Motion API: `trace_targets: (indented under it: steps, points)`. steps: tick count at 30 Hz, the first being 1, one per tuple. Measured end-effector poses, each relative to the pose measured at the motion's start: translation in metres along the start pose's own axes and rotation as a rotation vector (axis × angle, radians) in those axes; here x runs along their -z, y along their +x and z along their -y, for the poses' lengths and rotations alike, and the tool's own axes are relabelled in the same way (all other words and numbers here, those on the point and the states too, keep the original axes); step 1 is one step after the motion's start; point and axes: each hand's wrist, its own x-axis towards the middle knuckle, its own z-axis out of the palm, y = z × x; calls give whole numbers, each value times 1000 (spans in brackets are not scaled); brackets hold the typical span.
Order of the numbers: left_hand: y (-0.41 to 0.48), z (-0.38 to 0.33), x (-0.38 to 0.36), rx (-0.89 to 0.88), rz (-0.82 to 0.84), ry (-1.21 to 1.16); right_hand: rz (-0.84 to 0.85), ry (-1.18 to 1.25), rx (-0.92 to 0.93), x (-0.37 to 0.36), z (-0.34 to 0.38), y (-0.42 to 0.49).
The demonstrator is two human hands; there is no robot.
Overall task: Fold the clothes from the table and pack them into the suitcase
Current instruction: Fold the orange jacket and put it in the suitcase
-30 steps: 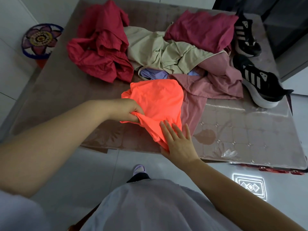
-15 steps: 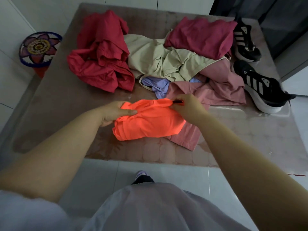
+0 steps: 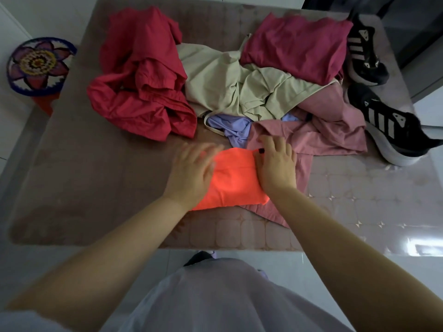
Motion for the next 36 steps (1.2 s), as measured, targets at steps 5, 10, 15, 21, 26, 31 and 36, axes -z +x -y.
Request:
trace_targets:
  steps: [5,10,15,21,26,31,36]
  points:
    - [-12,-1,-13,97,465,100,166,-40,349,-10,1,-29]
    - [-7,17,-14,125,578,204,416,-67,161,-19,-4,-20]
    - [17,14,-6,72,652,217,499,-211,145,-20,2,-15]
    - [59,11,-6,-14,678,-36,454,-228,153,-21,1,-19]
    - [71,2,-2,113,898,-106,278,117,-50,-16,-11,-48]
    - [71,-18,12,93,1014,-174,181,473,-196,-7,-20,-84]
    - [82,-88,42,-23,963,-304,98,916,-294,18,-47,-104]
